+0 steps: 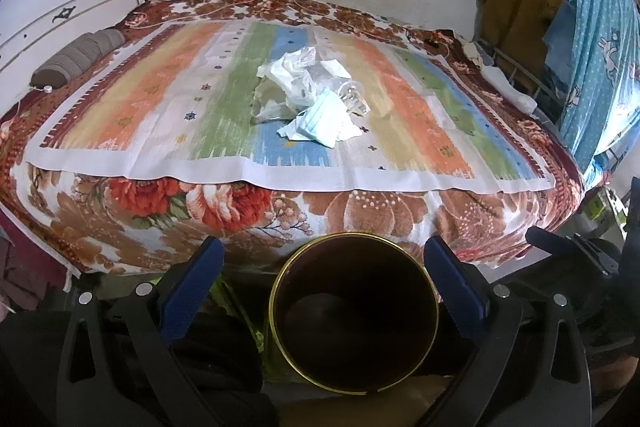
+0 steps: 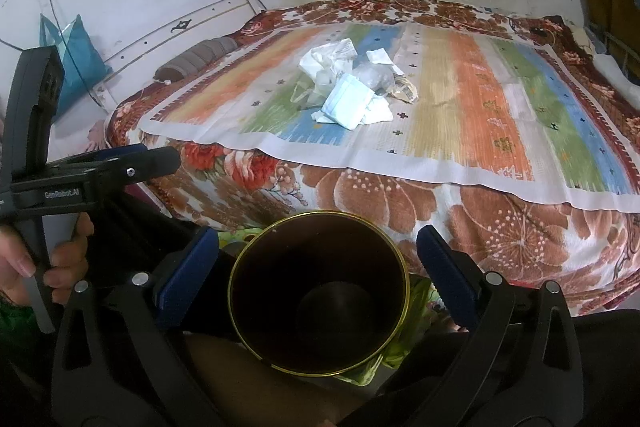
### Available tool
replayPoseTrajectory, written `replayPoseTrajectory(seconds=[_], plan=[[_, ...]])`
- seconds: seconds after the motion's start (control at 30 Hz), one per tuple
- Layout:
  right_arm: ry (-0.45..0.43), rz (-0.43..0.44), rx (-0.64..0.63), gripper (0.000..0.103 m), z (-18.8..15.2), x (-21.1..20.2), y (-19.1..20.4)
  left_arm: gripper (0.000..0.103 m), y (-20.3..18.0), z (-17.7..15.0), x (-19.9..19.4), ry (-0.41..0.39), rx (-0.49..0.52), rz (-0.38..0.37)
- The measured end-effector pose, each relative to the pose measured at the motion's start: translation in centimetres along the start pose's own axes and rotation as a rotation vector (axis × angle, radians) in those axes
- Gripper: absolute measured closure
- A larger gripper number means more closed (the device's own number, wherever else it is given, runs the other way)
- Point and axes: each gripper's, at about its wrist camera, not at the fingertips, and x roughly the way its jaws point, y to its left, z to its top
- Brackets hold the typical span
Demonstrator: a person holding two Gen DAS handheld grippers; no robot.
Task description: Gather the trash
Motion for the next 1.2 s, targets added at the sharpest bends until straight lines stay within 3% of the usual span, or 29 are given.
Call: replayPoseTrajectory(seconds=[0.97, 1.2], plan=[[0.004, -0.008, 0.033, 0.009, 0.3, 0.2, -0.5, 0.006, 0.5, 0.6, -0.1, -0.009, -0.025, -0.005], [0.005, -0.007, 0.013, 0.009, 0.9, 0.9, -0.3, 0.006, 0.4, 2.2, 0.6, 0.0, -0.016, -0.011]])
